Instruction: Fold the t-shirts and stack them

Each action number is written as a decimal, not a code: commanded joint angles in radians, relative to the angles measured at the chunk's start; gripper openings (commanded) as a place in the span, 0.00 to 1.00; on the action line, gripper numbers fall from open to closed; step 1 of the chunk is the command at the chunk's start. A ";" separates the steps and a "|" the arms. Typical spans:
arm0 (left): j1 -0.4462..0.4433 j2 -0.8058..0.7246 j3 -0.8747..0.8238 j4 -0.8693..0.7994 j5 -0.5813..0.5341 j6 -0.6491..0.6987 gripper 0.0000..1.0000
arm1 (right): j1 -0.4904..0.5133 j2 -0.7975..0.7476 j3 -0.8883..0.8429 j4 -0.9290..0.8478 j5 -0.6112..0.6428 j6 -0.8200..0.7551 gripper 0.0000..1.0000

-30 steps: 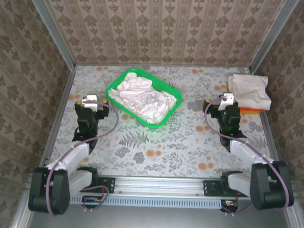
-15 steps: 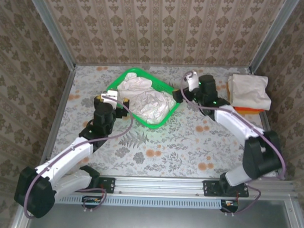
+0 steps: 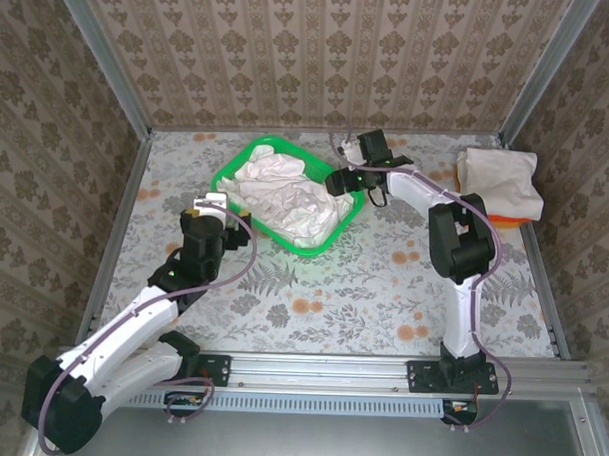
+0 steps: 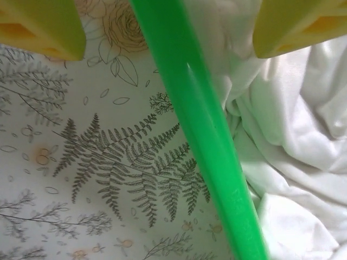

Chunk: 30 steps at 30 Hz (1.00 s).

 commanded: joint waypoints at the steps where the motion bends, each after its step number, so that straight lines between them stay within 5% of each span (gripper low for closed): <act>1: -0.004 -0.028 -0.015 -0.044 -0.044 -0.035 1.00 | 0.013 0.028 0.050 -0.067 -0.034 0.035 0.69; 7: -0.001 -0.033 -0.003 -0.075 -0.049 -0.057 1.00 | 0.037 -0.028 -0.020 -0.004 -0.014 0.106 0.46; 18: 0.012 -0.019 0.016 -0.100 -0.039 -0.108 1.00 | 0.124 -0.134 -0.193 0.126 0.057 0.293 0.25; 22: 0.023 0.011 0.048 -0.133 -0.038 -0.151 1.00 | 0.178 -0.175 -0.244 0.168 0.192 0.466 0.25; 30: 0.102 0.110 0.181 -0.366 -0.031 -0.481 1.00 | 0.353 -0.168 -0.245 0.220 0.405 0.678 0.25</act>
